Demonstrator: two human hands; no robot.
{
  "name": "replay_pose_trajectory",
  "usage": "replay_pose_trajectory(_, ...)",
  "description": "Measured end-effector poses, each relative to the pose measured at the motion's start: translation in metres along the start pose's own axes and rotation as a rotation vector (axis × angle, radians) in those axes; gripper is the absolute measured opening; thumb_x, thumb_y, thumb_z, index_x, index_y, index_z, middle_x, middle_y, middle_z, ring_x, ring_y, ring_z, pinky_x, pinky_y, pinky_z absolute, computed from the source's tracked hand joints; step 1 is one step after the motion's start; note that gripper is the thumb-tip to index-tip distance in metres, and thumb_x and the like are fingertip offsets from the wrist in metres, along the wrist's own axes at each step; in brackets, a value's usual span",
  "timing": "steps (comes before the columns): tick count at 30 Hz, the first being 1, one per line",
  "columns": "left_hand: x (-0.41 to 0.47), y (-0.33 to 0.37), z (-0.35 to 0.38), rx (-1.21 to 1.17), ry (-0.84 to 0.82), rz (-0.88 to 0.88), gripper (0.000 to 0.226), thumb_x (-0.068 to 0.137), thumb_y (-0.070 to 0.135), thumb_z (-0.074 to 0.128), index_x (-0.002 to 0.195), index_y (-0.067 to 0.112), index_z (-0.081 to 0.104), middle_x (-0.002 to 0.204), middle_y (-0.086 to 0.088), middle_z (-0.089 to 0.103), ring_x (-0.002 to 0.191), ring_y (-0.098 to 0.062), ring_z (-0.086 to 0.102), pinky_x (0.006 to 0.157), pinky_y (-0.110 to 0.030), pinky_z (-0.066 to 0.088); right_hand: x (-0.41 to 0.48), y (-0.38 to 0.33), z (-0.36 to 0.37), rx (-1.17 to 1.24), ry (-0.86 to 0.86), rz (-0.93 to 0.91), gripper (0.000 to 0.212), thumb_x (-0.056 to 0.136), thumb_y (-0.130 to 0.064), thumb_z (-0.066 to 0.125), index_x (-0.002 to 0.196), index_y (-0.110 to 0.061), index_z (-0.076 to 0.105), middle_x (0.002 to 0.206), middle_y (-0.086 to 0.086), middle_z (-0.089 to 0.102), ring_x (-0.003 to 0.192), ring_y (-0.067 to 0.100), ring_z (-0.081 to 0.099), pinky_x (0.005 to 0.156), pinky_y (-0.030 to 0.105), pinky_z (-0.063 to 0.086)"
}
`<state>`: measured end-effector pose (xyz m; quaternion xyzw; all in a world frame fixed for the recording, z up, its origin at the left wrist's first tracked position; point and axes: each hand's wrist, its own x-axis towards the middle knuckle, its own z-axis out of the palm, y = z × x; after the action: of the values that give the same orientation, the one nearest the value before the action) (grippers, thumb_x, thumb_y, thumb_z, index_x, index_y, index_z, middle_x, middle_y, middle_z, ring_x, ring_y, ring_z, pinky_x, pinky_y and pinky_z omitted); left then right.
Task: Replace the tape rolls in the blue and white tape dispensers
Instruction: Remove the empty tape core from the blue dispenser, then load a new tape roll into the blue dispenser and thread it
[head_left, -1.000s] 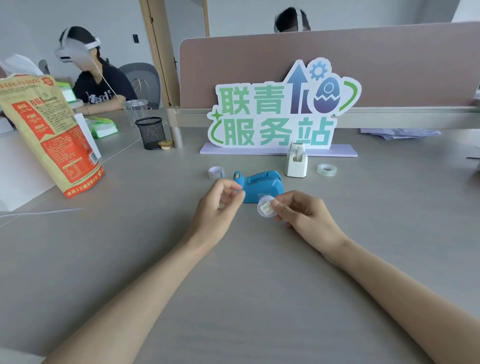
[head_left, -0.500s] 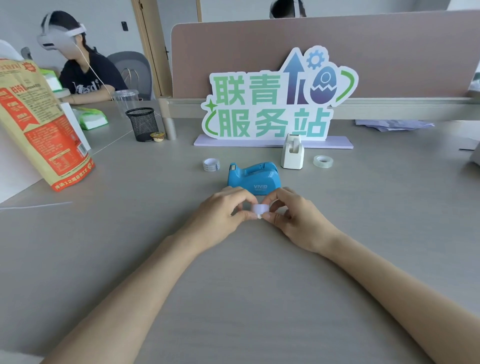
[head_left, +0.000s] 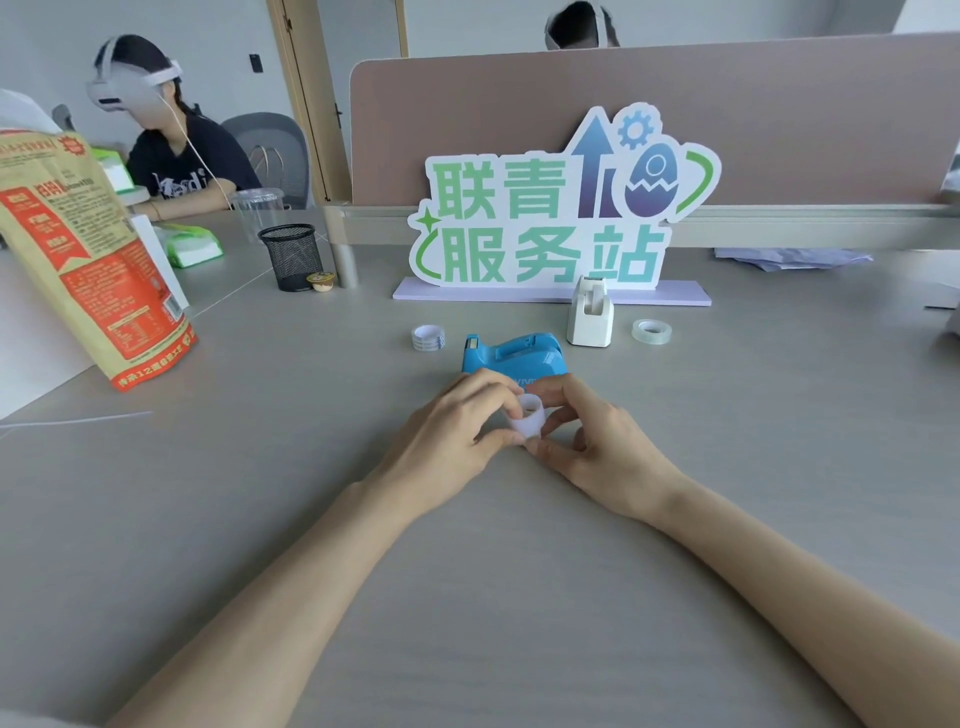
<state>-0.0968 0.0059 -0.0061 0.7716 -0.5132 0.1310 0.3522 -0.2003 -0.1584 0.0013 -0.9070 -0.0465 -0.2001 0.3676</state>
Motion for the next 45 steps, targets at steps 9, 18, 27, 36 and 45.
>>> replay_pose_trajectory(9, 0.0, -0.005, -0.004, -0.038, 0.045, -0.113, 0.016, 0.086, 0.023, 0.07, 0.098, 0.021, 0.059, 0.117, 0.017, 0.063, 0.091, 0.005, 0.055, 0.081, -0.024, 0.047, 0.007, 0.0, 0.006, 0.014, 0.009, 0.133, 0.078, 0.081, -0.021, 0.074, 0.144, -0.021, 0.028, 0.099, -0.011, 0.067, 0.084, 0.014, 0.063, 0.07, 0.003, 0.042)
replay_pose_trajectory(18, -0.005, -0.012, -0.018, 0.129, -0.101, -0.296, 0.021, 0.091, 0.035, 0.06, 0.112, 0.035, 0.058, 0.089, 0.004, 0.055, 0.081, -0.016, 0.059, 0.078, -0.037, 0.051, 0.007, 0.004, 0.002, -0.121, 0.15, 0.216, 0.03, 0.087, -0.026, 0.064, 0.115, -0.017, 0.061, 0.097, 0.0, 0.068, 0.084, 0.018, 0.065, 0.074, 0.015, 0.045)
replay_pose_trajectory(27, -0.005, -0.018, -0.016, -0.016, -0.201, -0.26, 0.03, 0.08, 0.034, 0.062, 0.109, 0.041, 0.061, 0.11, 0.013, 0.065, 0.095, -0.003, 0.055, 0.087, -0.029, 0.047, 0.008, 0.002, -0.001, -0.121, 0.165, 0.224, 0.026, 0.089, -0.019, 0.062, 0.115, -0.016, 0.063, 0.098, -0.003, 0.065, 0.086, 0.014, 0.061, 0.066, 0.009, 0.035)
replay_pose_trajectory(36, 0.035, -0.065, -0.015, 0.183, 0.211, -0.578, 0.031, 0.088, 0.007, 0.05, 0.117, 0.012, 0.059, 0.124, -0.01, 0.057, 0.115, -0.031, 0.051, 0.094, -0.038, 0.042, 0.017, 0.001, 0.0, -0.169, 0.142, 0.257, 0.04, 0.087, -0.018, 0.06, 0.127, -0.017, 0.055, 0.11, 0.001, 0.066, 0.092, 0.019, 0.064, 0.082, 0.025, 0.046)
replay_pose_trajectory(45, 0.056, -0.091, -0.01, 0.347, 0.075, -0.724, 0.026, 0.093, 0.031, 0.053, 0.115, 0.02, 0.058, 0.127, -0.008, 0.061, 0.12, -0.034, 0.047, 0.092, -0.038, 0.04, 0.016, 0.003, 0.002, -0.194, 0.127, 0.252, 0.043, 0.084, -0.016, 0.061, 0.127, -0.016, 0.054, 0.112, 0.001, 0.069, 0.094, 0.02, 0.066, 0.083, 0.029, 0.047)
